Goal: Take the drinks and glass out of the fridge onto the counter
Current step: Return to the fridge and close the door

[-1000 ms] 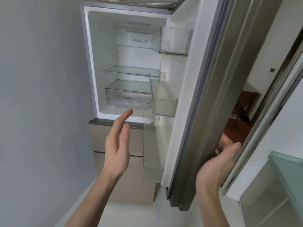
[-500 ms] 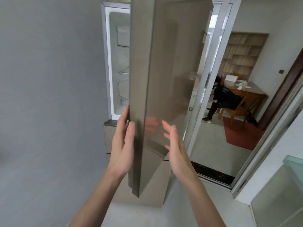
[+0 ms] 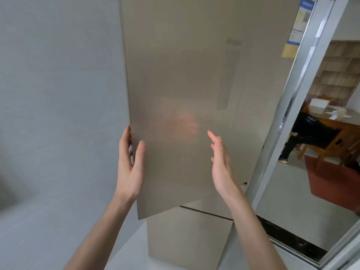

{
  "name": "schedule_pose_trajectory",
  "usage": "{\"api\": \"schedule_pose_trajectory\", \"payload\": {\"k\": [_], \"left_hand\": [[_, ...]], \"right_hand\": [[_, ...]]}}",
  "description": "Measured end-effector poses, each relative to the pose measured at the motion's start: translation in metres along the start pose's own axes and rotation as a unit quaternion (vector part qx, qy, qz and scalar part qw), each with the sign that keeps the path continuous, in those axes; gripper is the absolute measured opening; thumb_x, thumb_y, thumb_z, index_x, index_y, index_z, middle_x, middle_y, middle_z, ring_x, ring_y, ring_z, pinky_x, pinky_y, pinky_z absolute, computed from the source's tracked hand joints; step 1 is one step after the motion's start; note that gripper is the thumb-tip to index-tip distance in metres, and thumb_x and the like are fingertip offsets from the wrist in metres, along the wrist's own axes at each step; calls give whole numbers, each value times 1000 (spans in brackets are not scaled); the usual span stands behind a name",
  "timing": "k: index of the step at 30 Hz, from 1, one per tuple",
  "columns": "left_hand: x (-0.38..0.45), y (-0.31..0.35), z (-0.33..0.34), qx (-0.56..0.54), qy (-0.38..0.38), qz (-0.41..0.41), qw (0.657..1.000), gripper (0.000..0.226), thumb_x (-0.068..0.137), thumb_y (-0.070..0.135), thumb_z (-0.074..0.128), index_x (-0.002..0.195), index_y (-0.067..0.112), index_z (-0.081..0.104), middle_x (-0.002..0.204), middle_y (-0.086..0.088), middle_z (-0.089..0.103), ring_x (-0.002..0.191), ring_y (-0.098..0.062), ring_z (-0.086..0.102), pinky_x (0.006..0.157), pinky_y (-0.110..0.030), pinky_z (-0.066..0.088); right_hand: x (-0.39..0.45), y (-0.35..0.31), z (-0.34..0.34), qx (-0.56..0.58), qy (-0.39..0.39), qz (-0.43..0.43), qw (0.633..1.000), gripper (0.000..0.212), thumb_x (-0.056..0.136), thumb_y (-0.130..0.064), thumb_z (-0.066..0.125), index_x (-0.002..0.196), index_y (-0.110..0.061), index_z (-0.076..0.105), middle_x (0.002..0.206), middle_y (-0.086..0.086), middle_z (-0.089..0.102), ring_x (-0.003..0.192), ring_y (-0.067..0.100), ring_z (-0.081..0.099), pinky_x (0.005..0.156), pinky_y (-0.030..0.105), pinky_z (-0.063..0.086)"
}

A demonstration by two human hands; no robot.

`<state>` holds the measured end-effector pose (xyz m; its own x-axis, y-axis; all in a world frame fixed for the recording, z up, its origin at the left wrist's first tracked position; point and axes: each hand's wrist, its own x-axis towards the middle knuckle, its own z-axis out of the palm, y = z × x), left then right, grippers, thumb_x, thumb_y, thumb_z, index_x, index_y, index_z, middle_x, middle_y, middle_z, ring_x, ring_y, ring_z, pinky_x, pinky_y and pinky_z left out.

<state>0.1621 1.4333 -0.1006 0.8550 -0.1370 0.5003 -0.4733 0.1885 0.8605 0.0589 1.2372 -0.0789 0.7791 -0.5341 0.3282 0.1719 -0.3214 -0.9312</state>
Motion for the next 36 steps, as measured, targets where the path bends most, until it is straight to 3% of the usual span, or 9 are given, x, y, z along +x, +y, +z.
{"api": "schedule_pose_trajectory", "payload": {"k": [2,4,7,12,16,20,24,30,36], "left_hand": [[15,-11,2,6,5,-5,1000,59,115,32,48,169,30,24,169,20,37,153,1,40,124,-31,34],[30,-19,6,14,27,-10,999,61,114,31,50,169,30,23,169,21,34,155,2,37,127,-32,32],[50,-31,14,39,55,-13,998,66,111,39,55,169,31,23,169,22,31,155,6,31,129,-30,28],[85,-46,24,73,90,-29,993,82,92,65,56,164,37,28,164,19,31,155,-1,30,131,-39,26],[110,-54,31,117,78,-38,989,83,96,59,59,166,35,20,164,15,28,154,-7,33,130,-44,28],[124,-66,37,162,55,-46,984,73,108,46,59,168,38,17,167,18,17,157,-14,28,132,-42,23],[137,-79,42,165,32,-24,985,68,109,38,60,167,35,25,167,15,17,159,-4,19,130,-31,18],[162,-104,49,172,-31,-2,985,65,108,36,61,166,34,30,168,14,20,159,-3,16,124,-23,18],[188,-123,56,172,-65,24,983,67,106,39,63,165,38,32,167,20,17,159,-1,14,123,-27,20]], "right_hand": [[25,4,-2,-3,5,-11,1000,88,87,-84,16,159,-43,43,155,-24,40,126,-35,35,129,30,26],[48,6,-5,-15,12,-21,1000,78,97,-76,17,162,-38,41,156,-25,38,139,-19,36,129,26,20],[74,12,-11,-65,0,-47,997,66,110,-65,20,167,-34,33,174,-18,24,157,-8,17,126,18,8],[105,30,-14,-155,-19,-79,985,77,100,-69,23,169,-37,25,180,-19,-3,165,-1,-4,130,24,1],[129,46,-18,-242,12,-101,965,76,103,-66,27,171,-34,20,181,-11,-10,168,11,-9,134,35,1],[147,60,-16,-309,63,-132,940,76,104,-63,28,171,-29,22,182,-3,-4,169,25,-3,131,34,0],[159,69,-9,-314,87,-134,936,75,104,-62,30,171,-28,24,182,-1,-1,169,24,-1,132,36,3],[174,74,-1,-296,143,-122,936,76,103,-64,30,170,-29,29,182,-4,3,168,20,3,134,41,10],[188,74,10,-314,174,-112,927,75,103,-64,31,169,-28,29,182,-5,3,168,20,2,134,41,8]]}}
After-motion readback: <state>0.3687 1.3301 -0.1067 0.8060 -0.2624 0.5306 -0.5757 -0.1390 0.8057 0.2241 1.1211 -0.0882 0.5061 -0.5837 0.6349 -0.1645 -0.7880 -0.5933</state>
